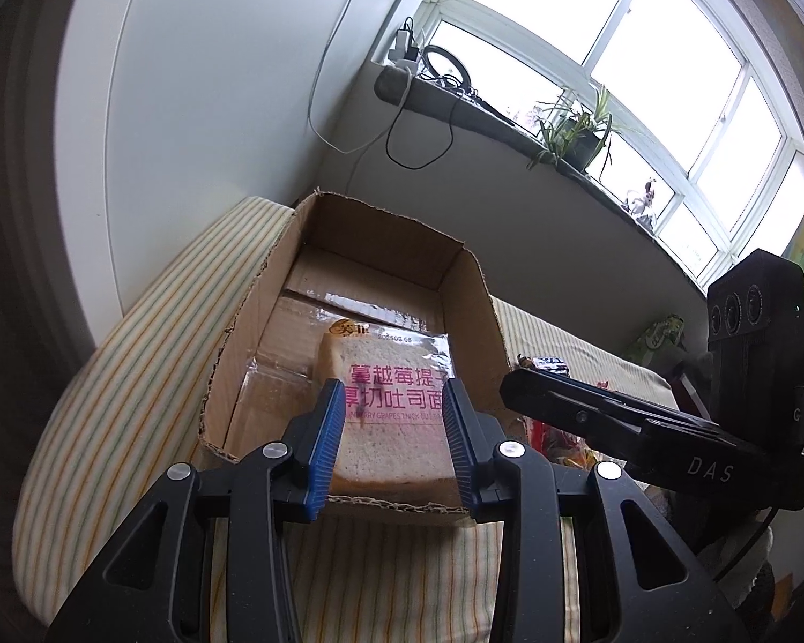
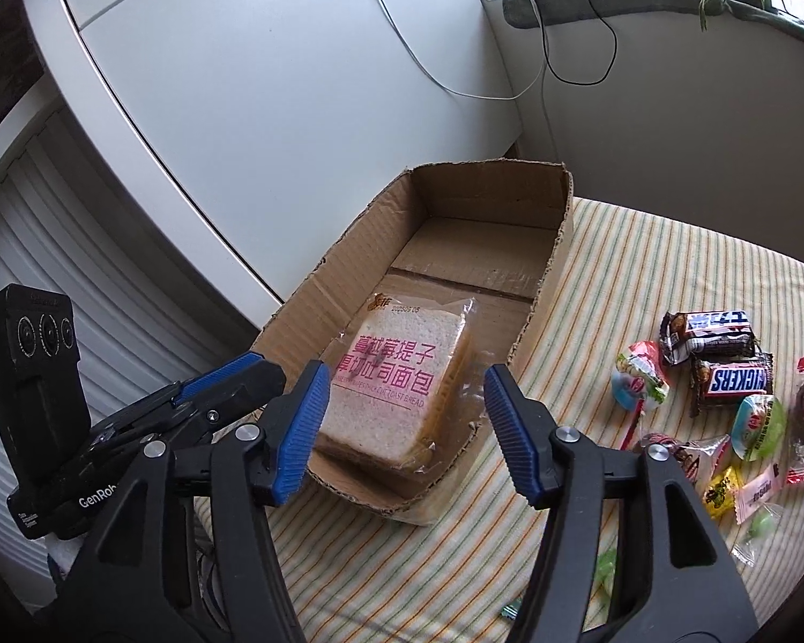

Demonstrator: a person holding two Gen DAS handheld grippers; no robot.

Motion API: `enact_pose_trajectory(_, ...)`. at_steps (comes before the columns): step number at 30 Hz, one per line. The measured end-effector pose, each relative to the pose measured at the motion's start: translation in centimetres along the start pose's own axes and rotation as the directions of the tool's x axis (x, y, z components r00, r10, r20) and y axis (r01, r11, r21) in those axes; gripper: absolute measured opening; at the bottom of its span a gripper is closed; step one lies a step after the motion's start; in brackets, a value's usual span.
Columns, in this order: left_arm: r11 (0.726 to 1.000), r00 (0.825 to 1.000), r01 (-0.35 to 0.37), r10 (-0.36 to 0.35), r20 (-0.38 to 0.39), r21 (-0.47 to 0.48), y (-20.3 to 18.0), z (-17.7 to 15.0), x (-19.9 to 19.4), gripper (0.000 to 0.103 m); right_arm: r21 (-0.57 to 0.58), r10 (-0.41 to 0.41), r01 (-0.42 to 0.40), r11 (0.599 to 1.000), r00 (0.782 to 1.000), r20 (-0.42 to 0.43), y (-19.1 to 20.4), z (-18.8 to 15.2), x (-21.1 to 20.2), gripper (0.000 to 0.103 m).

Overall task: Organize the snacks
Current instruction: 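Carry the bread loaf with the left tool into the cardboard box and release, then grasp the mint packet with the left tool while the right tool grasps the dark cookie packet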

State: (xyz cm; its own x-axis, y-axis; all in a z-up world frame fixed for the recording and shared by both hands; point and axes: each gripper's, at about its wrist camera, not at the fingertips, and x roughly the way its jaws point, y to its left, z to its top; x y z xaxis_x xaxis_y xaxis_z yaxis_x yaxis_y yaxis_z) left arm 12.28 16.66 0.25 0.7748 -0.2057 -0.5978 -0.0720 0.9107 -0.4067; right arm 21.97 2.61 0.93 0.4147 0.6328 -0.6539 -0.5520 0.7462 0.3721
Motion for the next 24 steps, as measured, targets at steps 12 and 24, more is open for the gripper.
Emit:
enact_pose_trajectory(12, 0.999, 1.000, 0.008, -0.008, -0.002, 0.043, -2.9, -2.4, -1.7, 0.038, -0.027, -0.154, 0.157, 0.987, 0.985, 0.075, -4.5, -4.3, -6.9, 0.073)
enact_pose_trajectory(24, 0.990, 0.996, 0.045, -0.034, -0.087, 0.131, -7.7, -6.6, 0.5, 0.051, -0.035, -0.273, 0.274, 0.961, 0.962, 0.019, -8.3, -10.0, -8.9, 0.073)
